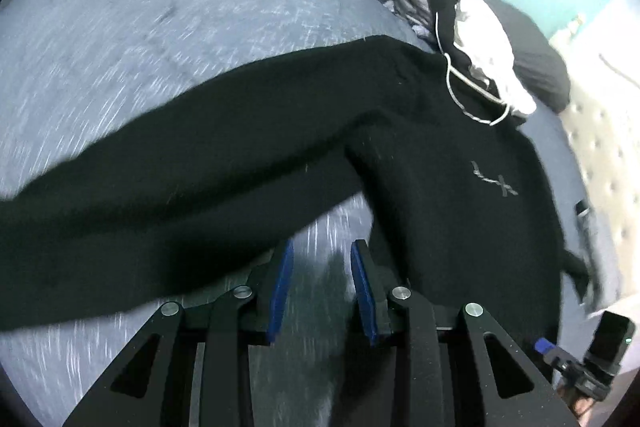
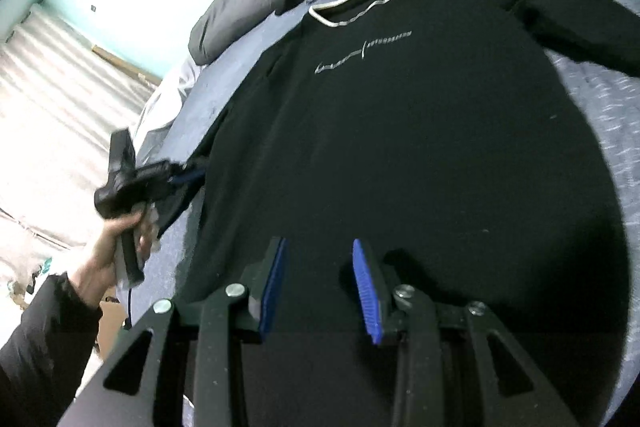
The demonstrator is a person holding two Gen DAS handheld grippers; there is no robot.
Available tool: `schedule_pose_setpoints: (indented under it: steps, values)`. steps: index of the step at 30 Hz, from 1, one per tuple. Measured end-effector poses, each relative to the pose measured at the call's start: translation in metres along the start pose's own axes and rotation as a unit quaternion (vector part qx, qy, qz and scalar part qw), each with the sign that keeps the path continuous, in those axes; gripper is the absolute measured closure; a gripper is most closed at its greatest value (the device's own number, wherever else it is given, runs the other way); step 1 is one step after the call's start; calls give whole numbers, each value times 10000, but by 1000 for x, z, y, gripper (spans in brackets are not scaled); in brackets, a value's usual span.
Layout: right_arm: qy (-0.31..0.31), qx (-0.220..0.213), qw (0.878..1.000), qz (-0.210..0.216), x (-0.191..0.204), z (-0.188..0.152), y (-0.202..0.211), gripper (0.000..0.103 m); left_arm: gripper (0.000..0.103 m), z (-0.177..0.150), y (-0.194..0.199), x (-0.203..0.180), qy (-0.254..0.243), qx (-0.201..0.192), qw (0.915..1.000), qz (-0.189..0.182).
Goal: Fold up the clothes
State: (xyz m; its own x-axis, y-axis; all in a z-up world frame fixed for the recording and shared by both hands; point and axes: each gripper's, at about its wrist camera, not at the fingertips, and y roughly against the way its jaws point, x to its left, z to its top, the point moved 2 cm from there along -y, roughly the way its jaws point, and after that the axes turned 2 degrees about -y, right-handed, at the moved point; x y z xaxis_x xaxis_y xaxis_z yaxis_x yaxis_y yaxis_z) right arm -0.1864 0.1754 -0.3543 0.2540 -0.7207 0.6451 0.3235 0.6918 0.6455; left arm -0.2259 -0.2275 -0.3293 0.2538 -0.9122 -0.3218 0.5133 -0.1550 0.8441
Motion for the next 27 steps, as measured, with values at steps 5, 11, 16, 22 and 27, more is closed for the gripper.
schedule_pose_setpoints:
  steps: [5,11,16,22,27]
  values:
    - [57,128,9997,187,4,-1,-11,68,64,14,-20,-9,-231,-113,9996,110]
    - [20,110,9994,332,5,5,-13,68,63,20,-35,-18,-762,-58,9961,452]
    - [7,165,9992,367,7,3,-14,68,92,23,-38,-19,-1093,-39,9920,637]
    - [-19,84,9990,439,8,7,-10,68,94,26,-20,-12,-1195,-202,9892,822]
    - [-69,57,9989,457,5,8,-9,68,94,32,-15,7,-928,-169,9921,826]
